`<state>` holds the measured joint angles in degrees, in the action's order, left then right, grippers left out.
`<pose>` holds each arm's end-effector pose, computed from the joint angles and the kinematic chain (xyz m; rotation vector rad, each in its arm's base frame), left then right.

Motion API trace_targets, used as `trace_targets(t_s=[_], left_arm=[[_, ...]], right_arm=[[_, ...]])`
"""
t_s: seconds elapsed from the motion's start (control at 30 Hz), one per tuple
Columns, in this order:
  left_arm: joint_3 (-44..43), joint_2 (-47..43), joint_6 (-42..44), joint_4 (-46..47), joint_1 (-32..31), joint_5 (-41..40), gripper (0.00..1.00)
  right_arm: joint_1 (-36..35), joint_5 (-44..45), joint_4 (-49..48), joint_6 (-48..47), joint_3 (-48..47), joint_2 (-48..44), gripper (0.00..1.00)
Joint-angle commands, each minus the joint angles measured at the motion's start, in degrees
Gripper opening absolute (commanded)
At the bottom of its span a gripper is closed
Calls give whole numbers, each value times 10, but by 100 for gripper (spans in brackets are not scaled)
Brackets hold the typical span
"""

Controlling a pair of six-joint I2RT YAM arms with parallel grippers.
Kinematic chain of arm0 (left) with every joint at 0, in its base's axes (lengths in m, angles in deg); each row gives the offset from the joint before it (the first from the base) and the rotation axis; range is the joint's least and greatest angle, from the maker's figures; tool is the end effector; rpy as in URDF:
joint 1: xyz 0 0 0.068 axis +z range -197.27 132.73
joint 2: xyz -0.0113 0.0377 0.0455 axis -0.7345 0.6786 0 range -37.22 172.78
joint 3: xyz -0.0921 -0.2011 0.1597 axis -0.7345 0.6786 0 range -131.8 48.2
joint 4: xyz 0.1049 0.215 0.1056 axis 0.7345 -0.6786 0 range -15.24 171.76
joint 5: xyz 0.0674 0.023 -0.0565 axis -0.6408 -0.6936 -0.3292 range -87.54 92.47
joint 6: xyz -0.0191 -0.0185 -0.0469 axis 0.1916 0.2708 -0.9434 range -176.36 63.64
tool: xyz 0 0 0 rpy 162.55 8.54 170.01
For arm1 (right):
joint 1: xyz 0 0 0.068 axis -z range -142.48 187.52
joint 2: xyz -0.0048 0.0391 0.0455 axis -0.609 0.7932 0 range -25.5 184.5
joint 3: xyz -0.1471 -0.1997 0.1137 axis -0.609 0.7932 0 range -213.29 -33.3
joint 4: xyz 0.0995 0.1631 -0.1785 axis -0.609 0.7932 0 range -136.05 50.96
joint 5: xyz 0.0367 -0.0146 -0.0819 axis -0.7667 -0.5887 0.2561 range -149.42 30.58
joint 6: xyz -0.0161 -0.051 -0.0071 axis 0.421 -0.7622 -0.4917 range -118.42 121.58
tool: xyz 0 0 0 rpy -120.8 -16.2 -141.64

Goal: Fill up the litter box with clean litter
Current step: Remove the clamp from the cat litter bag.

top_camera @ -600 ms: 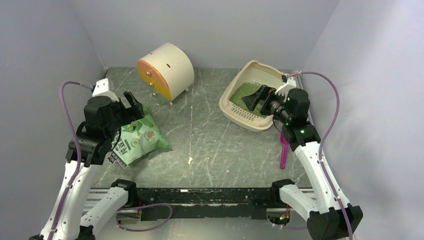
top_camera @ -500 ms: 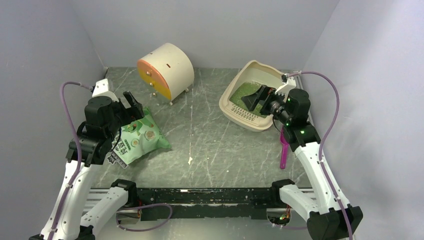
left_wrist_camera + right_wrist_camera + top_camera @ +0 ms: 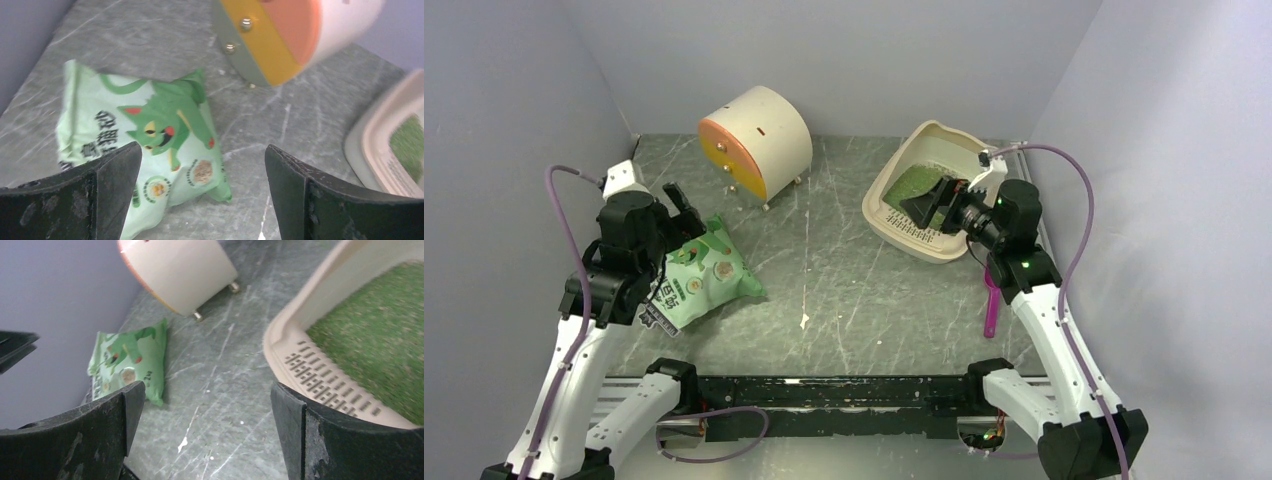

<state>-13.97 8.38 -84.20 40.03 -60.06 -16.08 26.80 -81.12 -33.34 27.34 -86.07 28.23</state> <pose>0.1493 -0.0223 0.3838 -0.4621 1.9337 -0.1334 0.2077 0.0526 0.3570 -0.0340 1.8636 0.7888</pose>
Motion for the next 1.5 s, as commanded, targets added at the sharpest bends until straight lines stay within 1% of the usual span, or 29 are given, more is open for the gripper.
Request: trace_targets(t_s=[0.0,0.03,0.07,0.13,0.17,0.2,0.33,0.47,0.53,0.57,0.6,0.67,0.77,0.83,0.9,0.97,1.03,1.17,1.23,1.33,1.4,1.47], left_arm=[[-5,11,-89,-89,7,-149,97],[-5,20,-104,-106,7,-165,97],[-2,31,-110,-116,7,-173,97],[5,53,-112,-124,7,-165,97],[6,64,-118,-131,7,-159,97],[9,74,-124,-138,7,-155,97],[29,85,-127,-127,7,-139,97],[50,80,-116,-102,9,-138,97],[49,87,-108,-102,18,-133,97],[50,92,-99,-97,28,-121,97],[53,97,-88,-88,45,-102,96],[59,113,-64,-72,99,-52,97],[66,132,-20,-47,226,70,97],[63,137,-2,-41,296,115,97],[56,139,12,-41,343,144,97],[58,143,20,-36,367,152,97],[69,154,15,-37,380,144,97],[110,161,8,-9,413,141,97],[118,169,15,4,438,167,97],[124,195,31,37,459,185,97],[127,213,49,57,474,226,97],[149,212,64,103,477,269,97]], right_arm=[[-10,-120,-76,28,20,30,100],[-24,-123,-71,31,8,48,100],[-57,-106,-46,8,-11,71,100],[-149,3,23,-51,-56,105,100],[-193,49,40,-71,-68,118,100],[-221,85,47,-80,-75,128,100],[-331,178,46,-100,-98,180,100],[-475,332,7,-178,-102,225,100],[-520,386,-19,-205,-98,245,100],[-534,391,-35,-214,-95,256,100],[-544,388,-52,-223,-91,263,100],[-560,387,-93,-234,-76,273,100],[-572,372,-149,-238,-48,271,100],[-573,361,-160,-237,-36,266,100],[-573,362,-152,-239,-30,260,100],[-573,372,-148,-239,-13,249,100],[-572,382,-158,-244,8,236,100],[-572,404,-140,-253,17,217,100],[-571,419,-130,-268,14,209,100],[-568,427,-111,-282,19,193,100],[-564,426,-108,-288,24,186,100],[-560,425,-104,-293,26,183,100]])
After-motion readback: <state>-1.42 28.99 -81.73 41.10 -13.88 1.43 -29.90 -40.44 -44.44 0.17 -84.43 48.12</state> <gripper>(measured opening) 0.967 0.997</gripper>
